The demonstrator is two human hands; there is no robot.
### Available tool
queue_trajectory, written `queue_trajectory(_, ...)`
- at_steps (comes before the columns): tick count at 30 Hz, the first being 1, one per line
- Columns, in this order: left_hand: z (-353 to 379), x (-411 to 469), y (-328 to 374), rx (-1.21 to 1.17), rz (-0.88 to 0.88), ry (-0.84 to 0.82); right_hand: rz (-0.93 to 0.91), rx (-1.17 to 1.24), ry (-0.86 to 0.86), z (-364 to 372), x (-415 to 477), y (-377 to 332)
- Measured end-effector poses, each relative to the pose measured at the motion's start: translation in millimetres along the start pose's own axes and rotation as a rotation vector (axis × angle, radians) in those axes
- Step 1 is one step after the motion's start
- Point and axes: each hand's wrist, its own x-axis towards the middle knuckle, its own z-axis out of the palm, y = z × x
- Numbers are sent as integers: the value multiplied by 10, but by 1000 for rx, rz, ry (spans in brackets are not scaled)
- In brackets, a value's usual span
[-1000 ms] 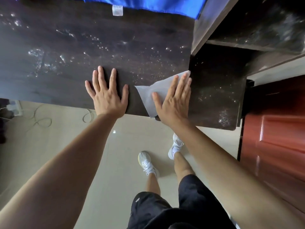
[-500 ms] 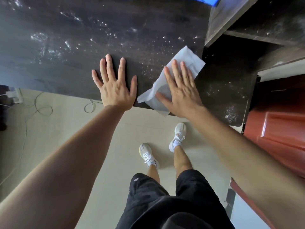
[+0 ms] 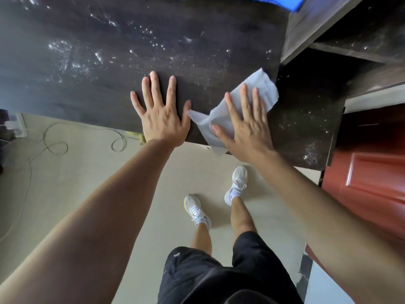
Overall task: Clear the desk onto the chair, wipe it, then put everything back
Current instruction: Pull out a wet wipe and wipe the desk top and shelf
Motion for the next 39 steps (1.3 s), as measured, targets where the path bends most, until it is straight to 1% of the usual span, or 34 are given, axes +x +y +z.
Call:
queue_trajectory(2,5,-13,-4,-8,-7,3,-27,-14,-29,-32,35,39)
queue_trajectory(4,3,6,9,-3,-7,9,-25,-58,-75,-102,307,122)
queue_trajectory(7,1,-2,8,-10,-15,38,80,-96,-127,-219,872,228)
queue_trajectory(9,23,0,14,-20,-9,55,169,-98,-114,-270,1213,251)
queue_trajectory(12,25,-8,2,-24,-14,60,219,-46,-98,-332,1562,200)
queue_trajectory(15,12,-4,11,-26,-15,49,259,-1,-102,-380,1705,155)
queue_trajectory(18,2,-5,15,-19,-16,51,258,-6,-122,-339,1487,76)
queue_trajectory(21,8,-19,1,-21,-4,39,158,-18,-116,-206,769,1)
queue_trajectory(24,-2,-21,-2,-12,-5,22,76,-1,-45,-48,4,-48)
queue_trajectory(26,-10,-12,8,-8,-9,17,53,-12,-30,18,-220,-50)
queue_trajectory(28,-14,-21,21,-9,-9,21,24,-11,-29,25,-224,-22)
queue_trajectory(30,-6,-19,17,-12,-8,23,9,-18,-35,0,-107,10)
queue_trajectory(32,-10,-12,7,-2,-16,22,30,-38,-67,-52,158,53)
queue_trajectory(36,6,-5,17,12,-10,33,178,-45,-107,-240,1047,84)
queue_trajectory(39,13,0,18,26,-17,43,221,-7,-95,-314,1575,33)
